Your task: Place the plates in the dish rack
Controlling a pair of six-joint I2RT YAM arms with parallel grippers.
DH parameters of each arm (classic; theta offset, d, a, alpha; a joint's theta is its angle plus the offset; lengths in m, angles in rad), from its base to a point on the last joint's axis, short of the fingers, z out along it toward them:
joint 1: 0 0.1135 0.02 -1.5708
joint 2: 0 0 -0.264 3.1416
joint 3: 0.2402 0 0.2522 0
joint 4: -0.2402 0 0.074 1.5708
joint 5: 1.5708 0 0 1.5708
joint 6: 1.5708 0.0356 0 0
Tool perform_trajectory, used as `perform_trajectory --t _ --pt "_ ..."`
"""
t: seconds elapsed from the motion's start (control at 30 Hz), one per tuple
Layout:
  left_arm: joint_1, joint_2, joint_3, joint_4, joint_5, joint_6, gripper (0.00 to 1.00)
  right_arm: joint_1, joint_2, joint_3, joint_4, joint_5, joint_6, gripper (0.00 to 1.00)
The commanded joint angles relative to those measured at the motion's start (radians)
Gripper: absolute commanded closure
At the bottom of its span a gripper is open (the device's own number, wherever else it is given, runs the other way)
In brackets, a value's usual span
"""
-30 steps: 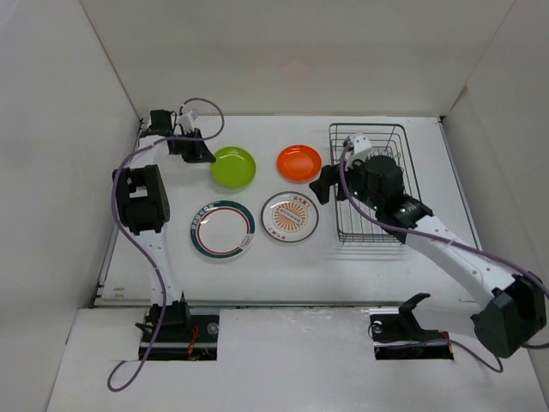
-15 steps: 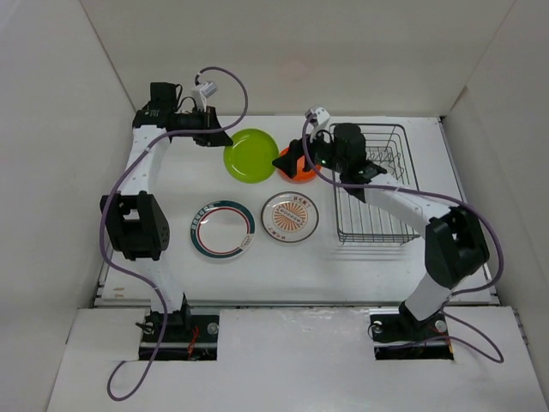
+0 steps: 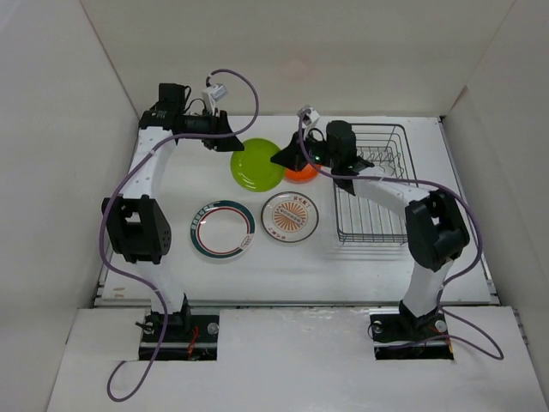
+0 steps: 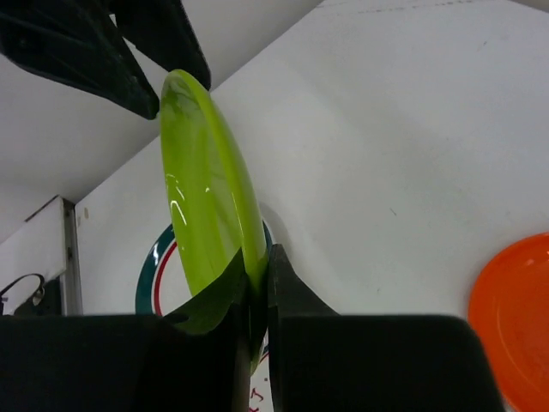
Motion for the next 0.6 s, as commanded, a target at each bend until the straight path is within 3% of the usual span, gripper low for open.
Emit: perform_trajectory --t 0.0,0.03,0.07,0.13,0.2,0.27,0.33,0.43,0.57 --pt "-0.014 -0.008 0.003 0.102 -0.045 -0.158 0.62 -0.043 -0.1 -0.038 0.079 -0.014 0.022 1.0" --pt "-0.023 -0.008 0.003 0.141 -0.143 -0.18 0.08 -0.065 -0.161 -0.056 0.051 0.008 0.013 1.0" --pt "-0.037 0.003 0.003 0.155 -0.197 -0.203 0.0 -0.103 -0.2 -0.072 0.003 0.11 -0.004 1.0" --pt "-0.063 0.027 0.027 0.156 -0.307 -0.239 0.0 -0.114 -0.324 -0.081 -0.208 0.292 -0.088 1.0" --pt "-0.11 0.047 0.058 0.177 -0.494 -0.268 0.0 -0.125 -0.398 -0.081 -0.346 0.581 -0.118 1.0" --pt "-0.146 0.097 0.092 0.188 -0.678 -0.309 0.0 -0.134 -0.478 -0.067 -0.515 0.759 -0.118 1.0" --pt "-0.179 0.15 0.171 0.177 -0.729 -0.323 0.0 -0.143 -0.501 -0.038 -0.662 0.979 -0.118 1.0" --pt "-0.19 0.272 0.312 0.124 -0.74 -0.336 0.0 -0.143 -0.489 0.019 -0.753 1.151 -0.127 1.0" --pt "-0.213 0.374 0.386 0.096 -0.713 -0.326 0.0 -0.143 -0.421 0.066 -0.853 1.276 -0.127 1.0"
